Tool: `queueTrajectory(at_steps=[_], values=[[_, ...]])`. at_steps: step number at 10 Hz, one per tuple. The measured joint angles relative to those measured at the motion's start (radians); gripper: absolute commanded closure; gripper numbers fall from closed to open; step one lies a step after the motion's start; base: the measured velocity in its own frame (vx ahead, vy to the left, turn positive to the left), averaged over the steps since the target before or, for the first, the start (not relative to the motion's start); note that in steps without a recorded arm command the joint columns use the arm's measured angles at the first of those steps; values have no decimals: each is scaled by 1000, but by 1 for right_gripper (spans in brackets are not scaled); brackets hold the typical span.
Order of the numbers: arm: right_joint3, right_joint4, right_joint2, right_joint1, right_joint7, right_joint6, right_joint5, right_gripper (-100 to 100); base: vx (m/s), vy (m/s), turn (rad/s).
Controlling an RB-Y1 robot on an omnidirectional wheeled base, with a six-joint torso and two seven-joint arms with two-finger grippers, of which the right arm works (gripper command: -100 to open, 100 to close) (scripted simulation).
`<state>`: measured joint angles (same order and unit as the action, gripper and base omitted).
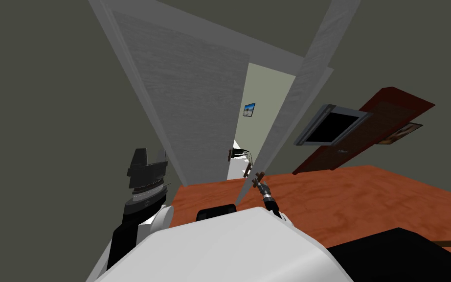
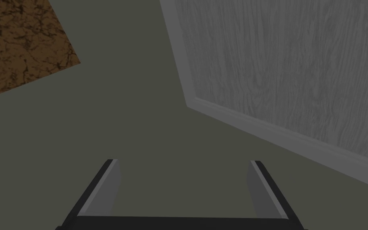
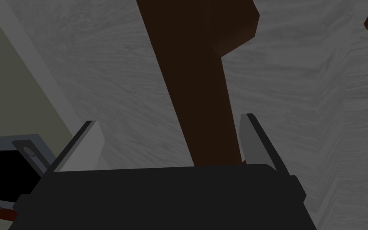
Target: Pull the door open
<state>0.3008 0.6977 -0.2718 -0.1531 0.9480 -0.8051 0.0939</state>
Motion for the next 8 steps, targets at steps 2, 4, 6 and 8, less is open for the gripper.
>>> queueTrajectory(at_steps=[2,4,6,8], values=[[-4,6,-7,-6,-38,9,-15,100,-62,-13,9],[-8,-7,-20,-12,-83,4,-31,100,-64,-14,-9],[-8,-37,-26,-5,-116,-10,-46,100,-63,-27,3],[-12,-53,-34,-2,-148,-16,-59,100,-42,-11,2]])
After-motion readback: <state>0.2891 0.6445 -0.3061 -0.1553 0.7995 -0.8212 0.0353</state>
